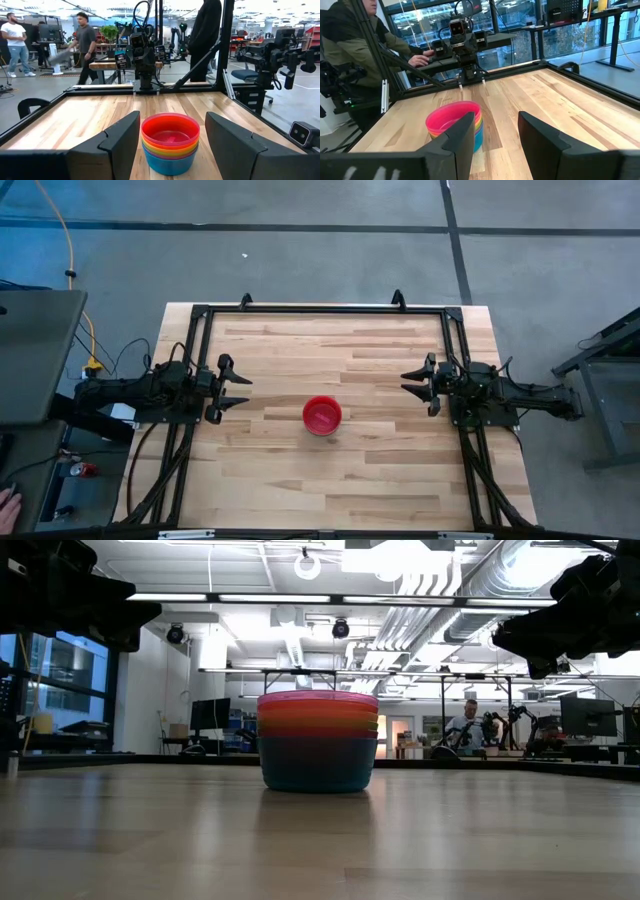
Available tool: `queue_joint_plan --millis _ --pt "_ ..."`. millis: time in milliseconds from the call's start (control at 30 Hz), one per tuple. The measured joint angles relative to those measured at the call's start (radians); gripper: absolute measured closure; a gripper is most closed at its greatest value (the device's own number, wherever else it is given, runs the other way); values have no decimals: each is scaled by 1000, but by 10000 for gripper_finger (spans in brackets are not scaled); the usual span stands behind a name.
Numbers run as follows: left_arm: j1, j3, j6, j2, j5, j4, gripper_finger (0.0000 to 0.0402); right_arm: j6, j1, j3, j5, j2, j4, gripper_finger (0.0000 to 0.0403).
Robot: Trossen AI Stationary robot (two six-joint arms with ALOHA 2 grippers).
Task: Nest bowls inside each other
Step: Return to Home Position
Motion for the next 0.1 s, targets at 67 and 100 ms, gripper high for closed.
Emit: queue_joint_plan --millis 67,100 --pt "0 0 0 0 0 0 186 2 0 0 0 0 0 259" --pt "0 0 0 0 0 0 186 1 0 0 0 0 0 259"
